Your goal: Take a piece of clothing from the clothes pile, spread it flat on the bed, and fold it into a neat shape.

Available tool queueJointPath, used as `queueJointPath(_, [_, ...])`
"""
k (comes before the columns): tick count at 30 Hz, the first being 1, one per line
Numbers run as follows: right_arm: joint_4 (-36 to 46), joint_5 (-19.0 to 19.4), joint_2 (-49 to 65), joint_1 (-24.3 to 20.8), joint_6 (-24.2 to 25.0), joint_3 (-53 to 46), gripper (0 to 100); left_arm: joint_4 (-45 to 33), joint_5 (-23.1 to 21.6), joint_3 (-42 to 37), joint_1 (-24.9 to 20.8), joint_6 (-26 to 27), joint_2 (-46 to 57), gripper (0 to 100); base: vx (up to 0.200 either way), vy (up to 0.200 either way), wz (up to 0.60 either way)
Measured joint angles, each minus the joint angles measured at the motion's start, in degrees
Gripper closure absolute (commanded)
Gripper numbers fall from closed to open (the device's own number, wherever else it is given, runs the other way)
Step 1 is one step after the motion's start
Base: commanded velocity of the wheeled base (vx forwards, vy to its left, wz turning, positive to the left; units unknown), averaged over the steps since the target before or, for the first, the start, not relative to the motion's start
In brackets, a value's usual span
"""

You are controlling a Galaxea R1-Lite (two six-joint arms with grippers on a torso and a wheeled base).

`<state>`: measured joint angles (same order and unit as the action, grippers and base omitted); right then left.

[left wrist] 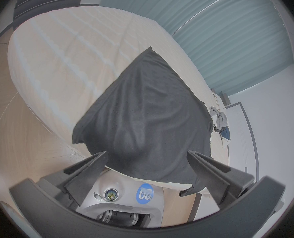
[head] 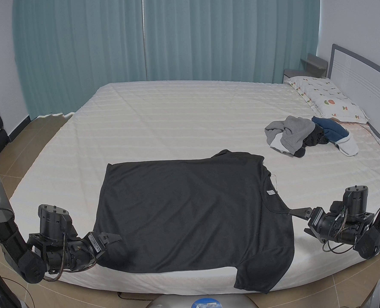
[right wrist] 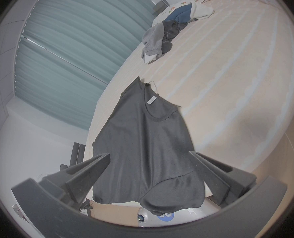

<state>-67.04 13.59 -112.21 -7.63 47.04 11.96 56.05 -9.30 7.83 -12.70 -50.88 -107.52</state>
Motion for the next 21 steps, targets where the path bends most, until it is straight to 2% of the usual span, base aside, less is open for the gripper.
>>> queueJointPath(7, [0.0,0.0,0.0,-1.4,-0.1,-0.9,0,1.4,1.2,-0.9,0.0,0.0,0.4,0,0.000,0.000,0.00])
queueJointPath(12, [-0.1,-0.1,0.0,-2.5,-0.2,-1.7,0,1.4,2.0,-1.4,0.0,0.0,0.5,0,-0.200,0.000,0.00])
queueJointPath(21, [-0.1,-0.1,0.0,-2.8,-0.2,-2.1,0,1.3,3.7,-2.5,0.7,0.4,0.2,0,0.000,0.000,0.00])
